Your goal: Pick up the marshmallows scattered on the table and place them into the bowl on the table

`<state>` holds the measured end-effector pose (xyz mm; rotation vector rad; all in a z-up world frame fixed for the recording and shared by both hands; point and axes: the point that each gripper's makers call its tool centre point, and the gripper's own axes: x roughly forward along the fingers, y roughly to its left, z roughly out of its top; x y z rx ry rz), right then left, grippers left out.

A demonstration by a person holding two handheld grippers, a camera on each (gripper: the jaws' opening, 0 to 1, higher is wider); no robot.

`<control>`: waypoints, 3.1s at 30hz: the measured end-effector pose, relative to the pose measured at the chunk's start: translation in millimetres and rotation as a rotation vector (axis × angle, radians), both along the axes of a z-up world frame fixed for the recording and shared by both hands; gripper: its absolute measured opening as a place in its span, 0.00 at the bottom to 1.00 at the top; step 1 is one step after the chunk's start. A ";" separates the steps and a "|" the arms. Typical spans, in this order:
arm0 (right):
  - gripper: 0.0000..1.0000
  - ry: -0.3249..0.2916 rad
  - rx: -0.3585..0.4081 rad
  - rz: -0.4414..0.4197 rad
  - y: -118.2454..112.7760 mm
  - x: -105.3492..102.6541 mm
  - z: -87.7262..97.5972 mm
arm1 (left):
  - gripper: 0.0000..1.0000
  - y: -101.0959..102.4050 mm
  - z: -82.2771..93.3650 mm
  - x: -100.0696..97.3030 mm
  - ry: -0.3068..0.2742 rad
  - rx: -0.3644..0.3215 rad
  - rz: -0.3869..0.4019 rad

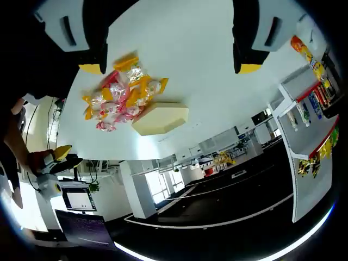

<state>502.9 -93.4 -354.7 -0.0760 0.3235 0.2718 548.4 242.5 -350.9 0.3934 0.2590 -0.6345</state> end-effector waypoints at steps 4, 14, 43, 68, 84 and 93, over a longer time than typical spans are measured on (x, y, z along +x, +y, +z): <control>0.81 -0.001 -0.012 0.000 0.4 2.1 1.0 | 0.95 1.8 -5.7 0.5 0.016 0.005 0.005; 0.80 0.010 -0.016 0.014 1.9 4.8 -0.4 | 0.95 -1.9 -8.2 1.2 0.022 0.019 -0.006; 0.79 0.027 -0.021 0.018 5.5 9.9 -6.3 | 0.95 -6.0 -12.7 1.4 0.028 0.030 -0.024; 0.77 0.055 -0.034 0.017 10.5 26.8 -14.7 | 0.95 -7.1 -15.5 7.0 0.014 0.039 -0.044; 0.76 0.084 -0.022 -0.008 3.3 35.8 -28.9 | 0.95 -11.5 -11.1 2.9 -0.001 0.047 -0.058; 0.75 0.085 -0.022 -0.003 9.6 52.0 -34.8 | 0.95 -19.4 -7.7 -0.5 0.012 0.010 -0.091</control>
